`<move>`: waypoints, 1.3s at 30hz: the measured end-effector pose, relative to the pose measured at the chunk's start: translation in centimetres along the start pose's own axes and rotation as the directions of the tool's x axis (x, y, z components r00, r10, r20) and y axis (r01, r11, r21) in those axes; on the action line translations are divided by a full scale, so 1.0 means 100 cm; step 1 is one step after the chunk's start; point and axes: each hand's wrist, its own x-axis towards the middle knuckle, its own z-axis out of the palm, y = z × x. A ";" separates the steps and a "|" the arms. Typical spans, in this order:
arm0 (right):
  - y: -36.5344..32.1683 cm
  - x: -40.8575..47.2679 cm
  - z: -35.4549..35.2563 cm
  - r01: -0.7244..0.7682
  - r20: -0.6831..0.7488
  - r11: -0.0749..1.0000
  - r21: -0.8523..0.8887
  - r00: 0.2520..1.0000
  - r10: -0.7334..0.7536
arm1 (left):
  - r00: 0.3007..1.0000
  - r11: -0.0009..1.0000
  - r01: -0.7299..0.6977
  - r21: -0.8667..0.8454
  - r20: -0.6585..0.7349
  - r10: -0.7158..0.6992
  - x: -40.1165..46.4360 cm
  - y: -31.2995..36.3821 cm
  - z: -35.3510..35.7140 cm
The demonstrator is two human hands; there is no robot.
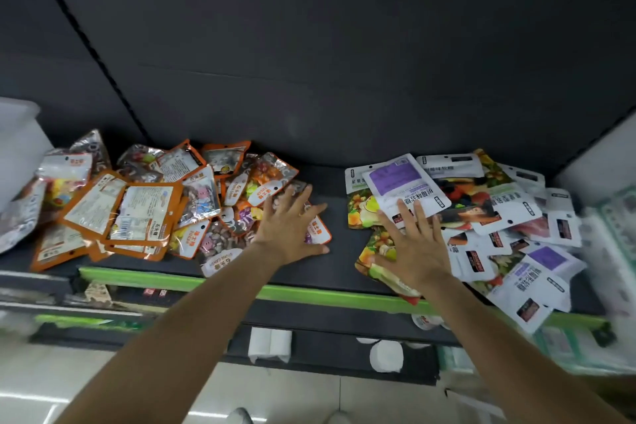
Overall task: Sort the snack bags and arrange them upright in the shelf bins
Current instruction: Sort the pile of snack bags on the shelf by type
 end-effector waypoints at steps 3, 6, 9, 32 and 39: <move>0.000 0.002 -0.005 0.007 0.005 0.999 -0.040 1.000 -0.007 | 0.991 0.996 0.085 0.032 0.104 -0.088 0.015 0.002 0.005; 0.002 0.005 -0.011 -0.007 -0.006 0.999 -0.044 1.000 0.007 | 0.984 0.996 0.075 0.058 0.157 -0.083 0.013 -0.009 0.008; 0.004 0.005 -0.012 -0.012 -0.064 1.000 0.020 0.998 0.013 | 0.988 0.991 0.098 0.090 0.109 -0.108 0.005 -0.011 0.004; 0.121 0.027 -0.038 -0.146 -0.087 0.941 0.304 0.980 0.180 | 0.990 0.908 -0.137 -0.397 -0.038 0.133 0.058 0.137 -0.027; 0.145 -0.028 -0.004 -0.081 -0.066 0.960 0.269 0.993 0.102 | 0.976 0.974 -0.144 -0.175 0.138 0.169 0.052 0.145 -0.017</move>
